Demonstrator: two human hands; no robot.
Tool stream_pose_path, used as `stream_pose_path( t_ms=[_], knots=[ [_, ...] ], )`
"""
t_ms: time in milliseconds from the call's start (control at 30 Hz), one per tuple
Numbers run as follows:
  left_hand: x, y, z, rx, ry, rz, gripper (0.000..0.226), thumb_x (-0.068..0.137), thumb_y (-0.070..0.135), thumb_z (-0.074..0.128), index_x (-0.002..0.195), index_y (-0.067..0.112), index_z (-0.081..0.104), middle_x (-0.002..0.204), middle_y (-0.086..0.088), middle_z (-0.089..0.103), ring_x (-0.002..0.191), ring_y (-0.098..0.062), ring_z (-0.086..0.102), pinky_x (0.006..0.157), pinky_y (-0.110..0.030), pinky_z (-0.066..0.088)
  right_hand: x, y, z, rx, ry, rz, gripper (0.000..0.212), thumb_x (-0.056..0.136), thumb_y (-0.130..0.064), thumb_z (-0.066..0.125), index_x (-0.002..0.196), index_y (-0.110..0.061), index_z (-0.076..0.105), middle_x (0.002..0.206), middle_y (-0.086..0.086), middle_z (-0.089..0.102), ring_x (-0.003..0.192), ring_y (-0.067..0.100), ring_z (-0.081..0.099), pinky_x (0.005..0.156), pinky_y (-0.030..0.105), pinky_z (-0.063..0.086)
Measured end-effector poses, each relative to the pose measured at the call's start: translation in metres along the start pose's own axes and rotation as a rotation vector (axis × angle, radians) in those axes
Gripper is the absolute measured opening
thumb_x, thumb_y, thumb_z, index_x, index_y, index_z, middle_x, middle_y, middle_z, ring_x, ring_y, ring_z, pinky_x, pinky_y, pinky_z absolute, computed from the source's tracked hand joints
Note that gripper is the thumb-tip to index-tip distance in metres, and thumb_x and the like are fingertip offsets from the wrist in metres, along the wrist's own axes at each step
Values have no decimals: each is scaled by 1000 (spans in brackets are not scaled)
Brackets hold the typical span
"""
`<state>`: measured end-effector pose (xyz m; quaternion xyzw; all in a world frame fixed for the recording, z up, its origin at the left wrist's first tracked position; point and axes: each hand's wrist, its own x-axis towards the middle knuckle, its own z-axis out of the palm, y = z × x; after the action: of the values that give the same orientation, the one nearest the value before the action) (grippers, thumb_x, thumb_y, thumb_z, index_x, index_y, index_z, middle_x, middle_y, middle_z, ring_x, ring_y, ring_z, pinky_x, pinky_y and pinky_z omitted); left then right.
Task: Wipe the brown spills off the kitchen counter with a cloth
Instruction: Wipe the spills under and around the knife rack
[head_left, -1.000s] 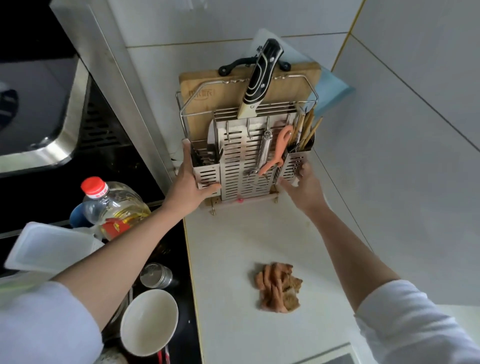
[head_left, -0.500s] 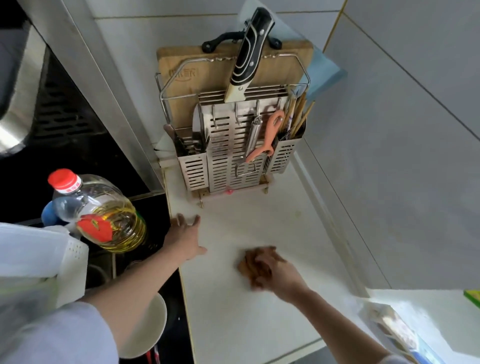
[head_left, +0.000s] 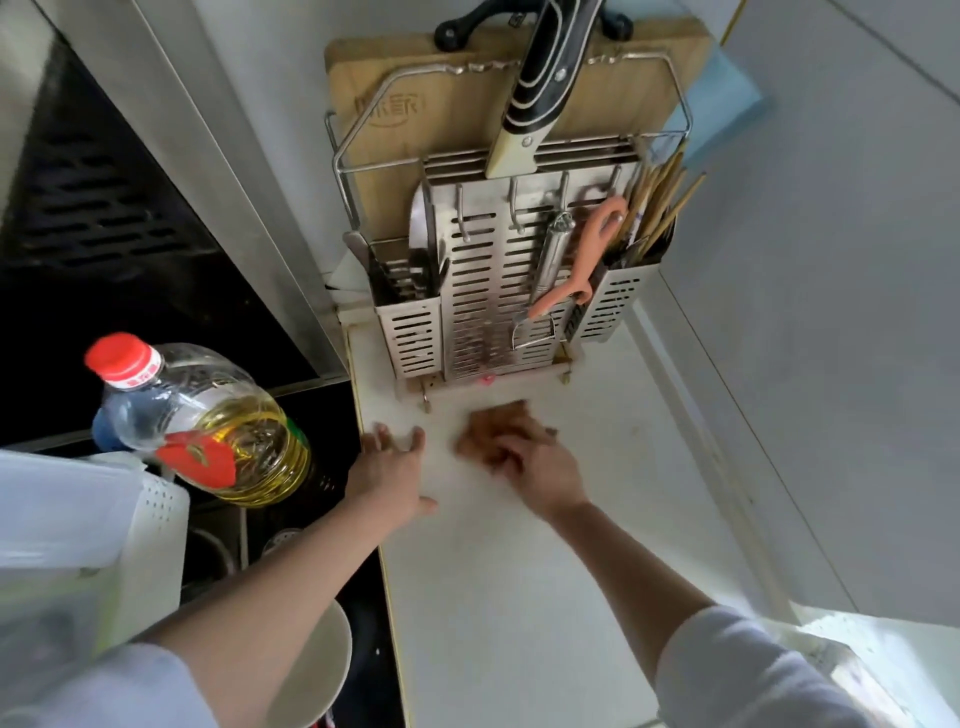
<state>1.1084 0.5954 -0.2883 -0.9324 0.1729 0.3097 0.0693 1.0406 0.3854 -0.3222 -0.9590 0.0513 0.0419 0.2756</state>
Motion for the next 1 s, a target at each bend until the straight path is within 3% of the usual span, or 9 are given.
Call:
stream_pose_path(
  t_ms=[100,233,333,467,567,633,733,833,1000],
  knots=[
    [1,1,0,16,7,7,107,82,63,65,157,23,1,157,-36,0,146,-51,11,109,-49,38,32,1,-5,-20,199,244,36,86,-22,57,121,-25,66,140,-4,53,119,29,56,85,39,53],
    [2,-2,3,0,3,7,111,77,71,63,157,25,1,157,-35,6,145,-50,15,108,-48,39,0,-46,32,46,41,-71,32,85,-33,63,117,-32,67,133,-8,57,118,24,56,81,36,55],
    [3,-1,3,25,5,22,111,78,73,60,157,21,2,156,-38,6,144,-51,15,108,-48,39,-53,-7,19,46,9,-261,23,81,-37,65,103,-30,72,121,-10,63,105,17,62,70,32,57],
    [1,2,2,62,-9,-3,110,82,67,62,157,19,-2,156,-40,3,144,-54,13,112,-50,36,-51,92,-52,-63,267,228,25,83,-27,61,105,-27,72,124,-1,63,104,26,64,76,37,56],
    [3,5,0,61,-40,-8,110,83,65,63,158,19,-4,156,-40,1,145,-55,11,114,-52,33,-32,98,-65,-55,374,589,28,90,-37,57,113,-24,67,130,8,55,105,33,62,80,38,51],
    [3,4,0,59,-47,-5,110,83,65,62,157,20,-5,156,-40,0,145,-54,10,113,-52,33,-32,50,-34,28,289,375,24,87,-42,66,105,-25,70,122,7,60,101,27,62,78,33,50],
    [3,0,-1,62,-63,10,109,84,65,60,157,21,-7,155,-40,-1,144,-53,9,112,-50,34,-78,-27,18,156,-108,-156,18,84,-41,70,95,-27,71,115,-3,63,100,15,58,78,28,51],
    [5,-1,-1,76,-85,26,106,87,61,59,156,20,-9,155,-40,-3,145,-54,8,112,-49,34,-103,-3,7,152,-206,-342,24,86,-50,65,102,-33,68,118,-11,57,102,13,61,77,31,55],
    [4,1,1,80,-78,-1,104,88,59,59,156,23,-11,158,-36,-5,147,-52,3,114,-50,31,-50,79,-54,28,215,284,33,89,-35,63,121,-27,62,140,-2,42,109,27,61,76,39,55]
  ],
)
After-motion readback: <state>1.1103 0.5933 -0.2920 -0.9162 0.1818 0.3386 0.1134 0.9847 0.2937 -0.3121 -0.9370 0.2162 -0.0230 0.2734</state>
